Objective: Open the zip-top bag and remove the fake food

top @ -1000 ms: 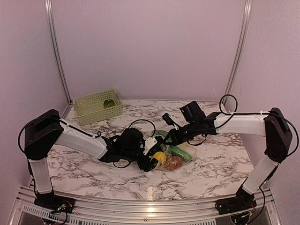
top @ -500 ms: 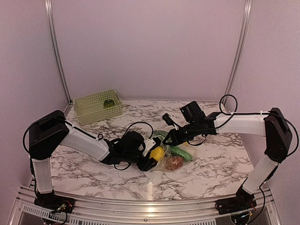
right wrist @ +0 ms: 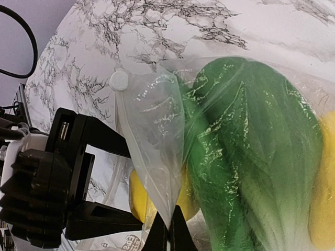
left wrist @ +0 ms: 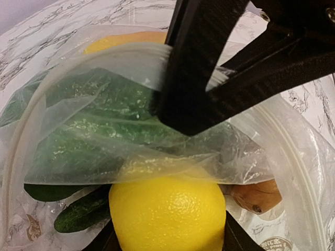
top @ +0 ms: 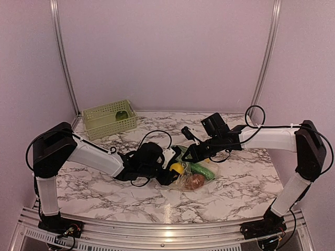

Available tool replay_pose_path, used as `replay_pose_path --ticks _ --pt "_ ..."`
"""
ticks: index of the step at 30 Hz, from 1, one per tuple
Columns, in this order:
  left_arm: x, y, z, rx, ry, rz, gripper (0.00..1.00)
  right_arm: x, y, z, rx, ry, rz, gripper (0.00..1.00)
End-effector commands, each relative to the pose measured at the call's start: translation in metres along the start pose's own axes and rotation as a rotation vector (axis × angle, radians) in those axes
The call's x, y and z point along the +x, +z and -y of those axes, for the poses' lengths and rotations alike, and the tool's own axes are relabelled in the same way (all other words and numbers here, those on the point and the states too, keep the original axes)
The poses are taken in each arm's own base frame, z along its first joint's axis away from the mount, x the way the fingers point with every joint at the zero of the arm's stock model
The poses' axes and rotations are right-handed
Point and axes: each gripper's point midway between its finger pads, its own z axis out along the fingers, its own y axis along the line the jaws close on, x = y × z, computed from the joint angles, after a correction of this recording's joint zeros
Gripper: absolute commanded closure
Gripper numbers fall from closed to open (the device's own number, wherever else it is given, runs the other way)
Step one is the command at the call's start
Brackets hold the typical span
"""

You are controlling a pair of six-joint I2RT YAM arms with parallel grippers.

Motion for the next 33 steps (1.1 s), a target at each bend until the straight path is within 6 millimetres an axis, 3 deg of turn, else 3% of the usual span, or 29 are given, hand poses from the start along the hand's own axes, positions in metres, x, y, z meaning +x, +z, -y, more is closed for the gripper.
replay_pose_path --ticks 1,8,12,19,24,27,33 --pt "-0.004 -0.013 0.000 -0.005 0.006 0.019 0.52 0.003 0.001 0.008 0.020 0.009 -0.013 1.00" --pt "-0.016 -0.066 -0.014 -0.044 0.007 0.052 0.58 -0.004 -0.001 0.021 0.034 0.061 -0.008 1.00" --pt "-0.033 -0.095 -0.046 -0.106 -0.053 0.097 0.58 -0.008 -0.002 0.025 0.033 0.077 -0.004 1.00" --pt "-0.071 -0.148 -0.164 -0.372 -0.216 0.178 0.57 -0.021 0.001 0.023 0.027 0.054 -0.004 1.00" --pt "-0.084 -0.177 -0.244 -0.570 -0.326 0.193 0.56 -0.031 0.002 0.022 0.019 0.039 -0.001 1.00" --pt "-0.088 -0.187 -0.279 -0.653 -0.356 0.198 0.55 -0.037 0.002 0.020 0.007 0.026 0.006 1.00" --pt "-0.077 -0.195 -0.337 -0.789 -0.421 0.166 0.54 -0.048 0.005 0.017 -0.009 0.016 0.004 1.00"
